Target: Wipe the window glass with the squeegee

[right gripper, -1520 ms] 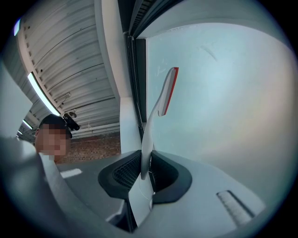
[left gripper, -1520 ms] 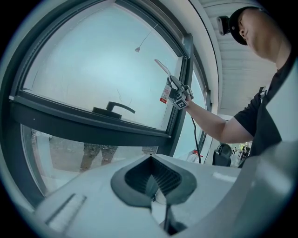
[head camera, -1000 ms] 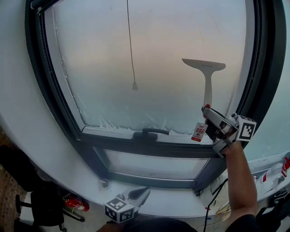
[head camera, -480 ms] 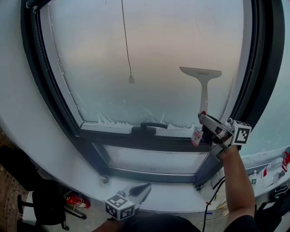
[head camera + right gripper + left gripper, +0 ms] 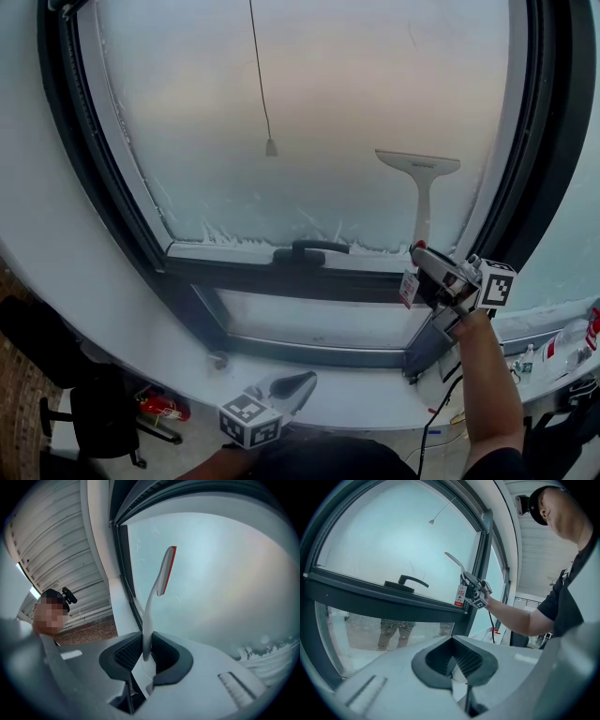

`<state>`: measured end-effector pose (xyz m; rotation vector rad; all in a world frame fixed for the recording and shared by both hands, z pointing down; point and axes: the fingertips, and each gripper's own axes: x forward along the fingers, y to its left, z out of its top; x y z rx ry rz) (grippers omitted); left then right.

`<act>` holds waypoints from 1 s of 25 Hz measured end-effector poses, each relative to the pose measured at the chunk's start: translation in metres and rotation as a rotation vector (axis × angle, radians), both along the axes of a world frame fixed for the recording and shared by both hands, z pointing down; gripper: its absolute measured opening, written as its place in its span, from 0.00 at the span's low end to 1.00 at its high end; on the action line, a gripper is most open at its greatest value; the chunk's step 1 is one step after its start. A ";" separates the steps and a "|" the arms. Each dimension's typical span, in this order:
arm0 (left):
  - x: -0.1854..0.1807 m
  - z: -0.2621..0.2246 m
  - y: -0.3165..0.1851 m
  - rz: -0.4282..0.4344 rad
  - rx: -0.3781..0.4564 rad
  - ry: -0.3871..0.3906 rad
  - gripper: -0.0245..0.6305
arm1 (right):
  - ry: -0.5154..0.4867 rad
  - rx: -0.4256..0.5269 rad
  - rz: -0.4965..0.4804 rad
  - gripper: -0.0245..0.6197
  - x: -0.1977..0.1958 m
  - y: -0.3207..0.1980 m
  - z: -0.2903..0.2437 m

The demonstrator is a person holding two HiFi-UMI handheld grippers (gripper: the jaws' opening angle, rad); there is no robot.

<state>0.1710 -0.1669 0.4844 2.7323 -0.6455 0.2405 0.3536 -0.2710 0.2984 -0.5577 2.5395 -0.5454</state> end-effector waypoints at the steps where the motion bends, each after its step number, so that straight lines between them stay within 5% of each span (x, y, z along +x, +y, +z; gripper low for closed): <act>1: 0.001 0.000 0.000 0.003 0.001 -0.002 0.04 | -0.004 -0.006 -0.001 0.17 0.000 0.001 0.004; 25: 0.006 0.010 -0.002 0.019 -0.004 -0.019 0.04 | -0.048 -0.263 -0.029 0.17 -0.013 0.014 0.150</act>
